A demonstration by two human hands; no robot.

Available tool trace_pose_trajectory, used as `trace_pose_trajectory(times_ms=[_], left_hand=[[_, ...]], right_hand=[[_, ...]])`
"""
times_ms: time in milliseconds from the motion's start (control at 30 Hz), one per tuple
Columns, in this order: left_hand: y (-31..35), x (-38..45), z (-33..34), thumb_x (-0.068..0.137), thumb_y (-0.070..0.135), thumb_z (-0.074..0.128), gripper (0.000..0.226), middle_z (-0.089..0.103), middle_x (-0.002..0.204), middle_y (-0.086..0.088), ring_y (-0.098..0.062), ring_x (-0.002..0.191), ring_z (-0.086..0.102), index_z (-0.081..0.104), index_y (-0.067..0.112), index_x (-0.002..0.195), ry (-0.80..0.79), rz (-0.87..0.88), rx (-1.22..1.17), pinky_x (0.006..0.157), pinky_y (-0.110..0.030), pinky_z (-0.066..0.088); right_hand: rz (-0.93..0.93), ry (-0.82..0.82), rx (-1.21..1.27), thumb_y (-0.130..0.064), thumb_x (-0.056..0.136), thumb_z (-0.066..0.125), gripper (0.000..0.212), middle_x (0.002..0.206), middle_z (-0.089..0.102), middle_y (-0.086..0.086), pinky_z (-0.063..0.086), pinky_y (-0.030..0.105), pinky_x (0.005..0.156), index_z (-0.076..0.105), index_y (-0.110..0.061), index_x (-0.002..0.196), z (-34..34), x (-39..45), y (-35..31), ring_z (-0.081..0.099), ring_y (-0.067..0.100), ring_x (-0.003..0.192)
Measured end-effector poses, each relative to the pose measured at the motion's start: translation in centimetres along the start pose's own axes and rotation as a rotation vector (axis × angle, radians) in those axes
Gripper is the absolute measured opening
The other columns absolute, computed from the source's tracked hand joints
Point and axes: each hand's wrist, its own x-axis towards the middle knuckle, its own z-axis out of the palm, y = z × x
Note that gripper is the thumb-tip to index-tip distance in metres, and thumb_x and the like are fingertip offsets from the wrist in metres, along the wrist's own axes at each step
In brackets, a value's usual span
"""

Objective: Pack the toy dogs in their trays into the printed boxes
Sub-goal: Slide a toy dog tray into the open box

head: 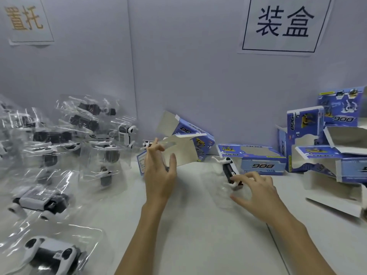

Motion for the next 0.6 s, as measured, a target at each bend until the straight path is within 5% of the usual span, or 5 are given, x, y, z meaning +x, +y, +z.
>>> trace_pose_trajectory(times_ms=[67,233,300,400,600], left_hand=[[0.1,-0.2,0.1,0.107,0.017,0.048,0.030,0.045,0.157,0.010,-0.019,0.143,0.039,0.036,0.045,0.107,0.022,-0.010,0.011,0.108,-0.053,0.043],[-0.5,-0.8,0.9,0.106,0.000,0.043,0.040,0.044,0.157,0.004,-0.022,0.150,0.034,0.055,0.025,0.134,0.040,0.045,0.009,0.117,-0.054,0.035],[-0.7,-1.0,1.1,0.104,-0.004,0.046,0.045,0.045,0.155,0.004,-0.027,0.149,0.036,0.059,0.022,0.139,0.032,0.054,0.045,0.118,-0.055,0.034],[-0.9,-1.2,1.3,0.103,-0.001,0.049,0.045,0.051,0.150,0.001,-0.031,0.145,0.040,0.061,0.023,0.139,0.019,0.061,0.066,0.116,-0.054,0.036],[-1.1,-1.5,1.4,0.101,0.011,0.047,0.043,0.051,0.148,0.003,-0.029,0.143,0.038,0.059,0.027,0.139,0.001,0.036,0.064,0.115,-0.053,0.039]], right_hand=[[0.020,0.000,0.016,-0.062,0.087,0.071,0.046,0.129,0.042,-0.015,0.042,0.040,0.103,0.059,-0.050,0.130,0.1,-0.2,-0.6,0.037,0.025,0.124],[0.083,-0.029,-0.026,-0.083,0.074,0.068,0.104,0.165,0.010,-0.007,0.036,0.048,0.114,0.025,-0.043,0.160,1.7,0.0,-3.1,0.020,0.028,0.148],[0.102,-0.053,-0.076,-0.086,0.072,0.068,0.098,0.168,0.009,-0.002,0.040,0.047,0.112,0.040,-0.041,0.154,2.5,0.0,-3.5,0.018,0.031,0.148],[0.149,0.001,-0.044,-0.082,0.074,0.070,0.067,0.160,0.030,-0.004,0.045,0.044,0.106,0.067,-0.032,0.118,2.7,0.2,-4.0,0.030,0.031,0.137],[0.185,-0.068,-0.123,-0.088,0.077,0.055,0.088,0.150,0.037,-0.016,0.028,0.056,0.116,0.035,-0.040,0.149,2.3,0.0,-4.0,0.030,0.030,0.143]])
